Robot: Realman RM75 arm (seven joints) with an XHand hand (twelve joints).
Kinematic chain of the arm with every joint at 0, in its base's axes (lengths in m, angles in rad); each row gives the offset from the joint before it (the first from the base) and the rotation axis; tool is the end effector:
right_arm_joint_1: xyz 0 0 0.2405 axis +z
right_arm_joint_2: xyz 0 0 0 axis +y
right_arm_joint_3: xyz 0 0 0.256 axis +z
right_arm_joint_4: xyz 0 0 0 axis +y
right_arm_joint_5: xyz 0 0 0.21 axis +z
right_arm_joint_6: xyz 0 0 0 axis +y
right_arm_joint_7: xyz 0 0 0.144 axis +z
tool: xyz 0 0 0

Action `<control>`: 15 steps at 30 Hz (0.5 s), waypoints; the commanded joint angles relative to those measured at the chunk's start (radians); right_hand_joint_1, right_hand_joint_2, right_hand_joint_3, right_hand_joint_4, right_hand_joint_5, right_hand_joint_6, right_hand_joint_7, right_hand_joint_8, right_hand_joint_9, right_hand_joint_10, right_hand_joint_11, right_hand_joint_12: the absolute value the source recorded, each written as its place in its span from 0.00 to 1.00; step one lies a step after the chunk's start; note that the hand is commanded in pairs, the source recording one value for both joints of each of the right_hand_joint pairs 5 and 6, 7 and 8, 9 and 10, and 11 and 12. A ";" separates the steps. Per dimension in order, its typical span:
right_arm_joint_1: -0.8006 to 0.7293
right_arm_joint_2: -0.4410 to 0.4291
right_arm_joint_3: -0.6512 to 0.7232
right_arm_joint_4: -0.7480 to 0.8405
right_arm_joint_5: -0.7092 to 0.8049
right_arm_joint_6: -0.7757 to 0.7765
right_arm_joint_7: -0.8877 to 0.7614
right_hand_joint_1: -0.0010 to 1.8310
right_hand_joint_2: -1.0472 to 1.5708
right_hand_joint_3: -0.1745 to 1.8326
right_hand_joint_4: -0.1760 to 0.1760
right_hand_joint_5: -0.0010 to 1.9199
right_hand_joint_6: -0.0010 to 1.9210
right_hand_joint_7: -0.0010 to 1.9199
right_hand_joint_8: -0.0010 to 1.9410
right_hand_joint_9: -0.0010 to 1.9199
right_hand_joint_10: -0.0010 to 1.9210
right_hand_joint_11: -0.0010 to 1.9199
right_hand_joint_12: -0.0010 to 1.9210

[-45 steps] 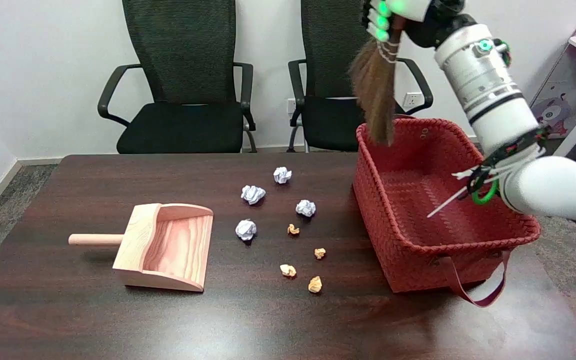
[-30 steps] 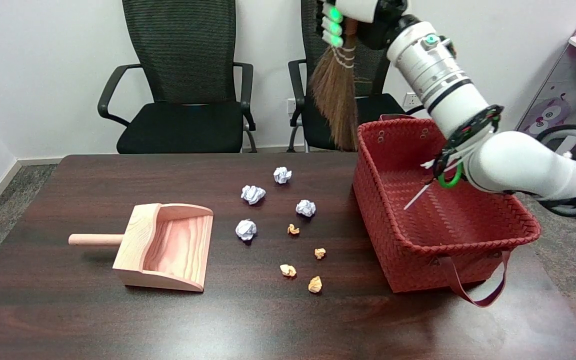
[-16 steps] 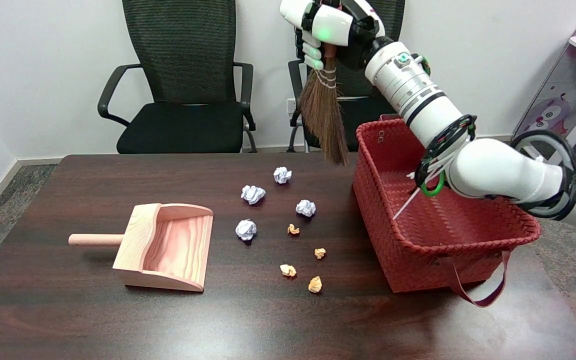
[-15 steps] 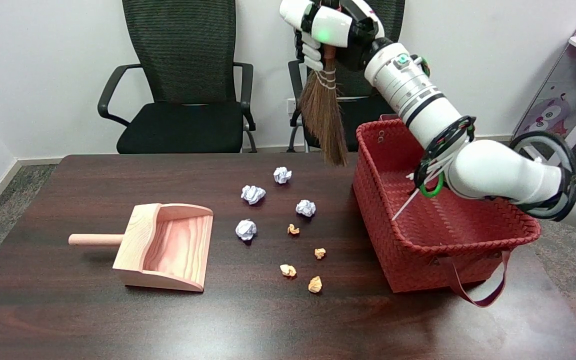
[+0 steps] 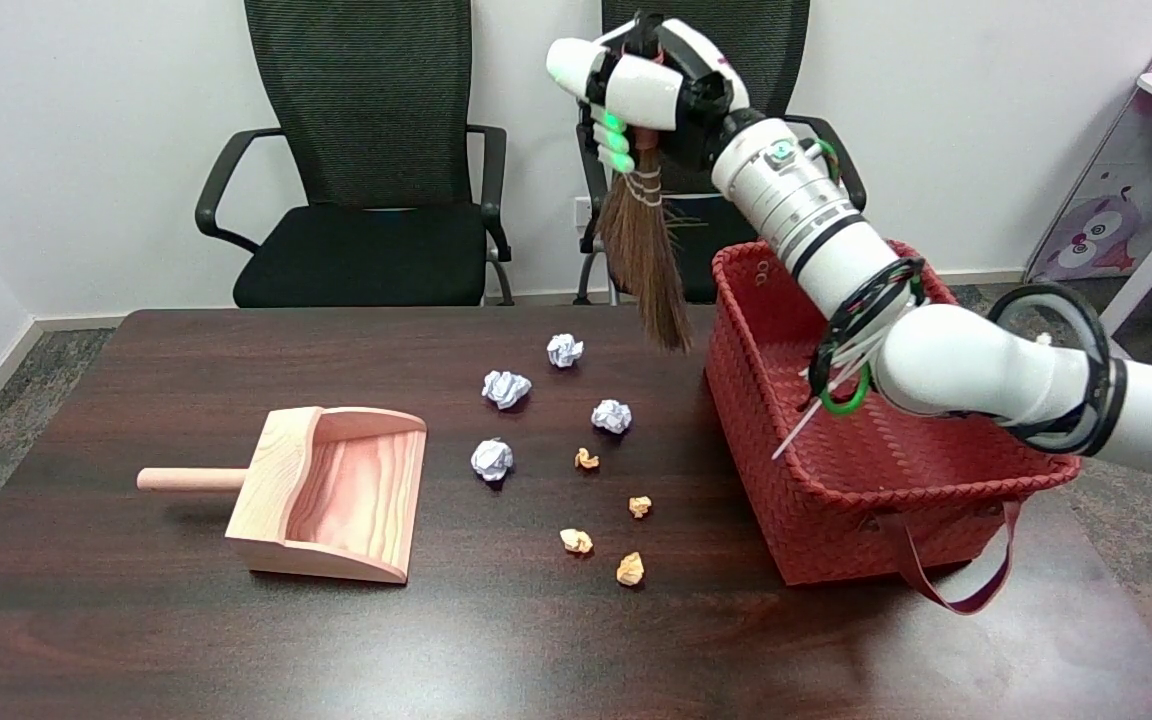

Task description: Sweep the paper ball into the dustpan.

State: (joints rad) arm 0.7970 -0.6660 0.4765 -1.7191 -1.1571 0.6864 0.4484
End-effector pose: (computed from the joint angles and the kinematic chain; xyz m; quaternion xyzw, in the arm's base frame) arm -0.0833 -0.4037 0.2792 0.6473 -0.4062 0.5046 0.4017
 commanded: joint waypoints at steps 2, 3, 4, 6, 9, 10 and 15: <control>-0.043 -0.106 -0.024 0.185 -0.042 -0.067 -0.002 0.56 1.00 0.54 1.00 1.00 1.00 1.00 0.99 1.00 1.00 1.00 1.00; -0.055 -0.105 -0.024 0.179 -0.042 -0.065 -0.002 0.56 1.00 0.54 1.00 1.00 1.00 1.00 0.99 1.00 1.00 1.00 1.00; -0.071 -0.102 -0.022 0.169 -0.042 -0.065 -0.002 0.56 1.00 0.54 1.00 1.00 1.00 1.00 0.99 1.00 1.00 1.00 1.00; -0.095 -0.100 -0.021 0.155 -0.042 -0.060 -0.004 0.56 1.00 0.55 1.00 1.00 1.00 1.00 0.99 1.00 1.00 1.00 1.00; -0.132 -0.105 -0.021 0.144 -0.045 -0.034 -0.004 0.56 1.00 0.57 1.00 1.00 1.00 1.00 0.99 1.00 1.00 1.00 1.00; -0.148 -0.109 -0.022 0.138 -0.048 -0.016 -0.004 0.56 1.00 0.57 1.00 1.00 1.00 1.00 0.99 1.00 1.00 1.00 1.00; -0.202 -0.125 -0.024 0.114 -0.075 0.040 -0.057 0.56 1.00 0.59 1.00 1.00 1.00 1.00 0.99 1.00 1.00 1.00 1.00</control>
State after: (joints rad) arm 0.7332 -0.7411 0.4603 -1.6036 -1.1865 0.6482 0.4471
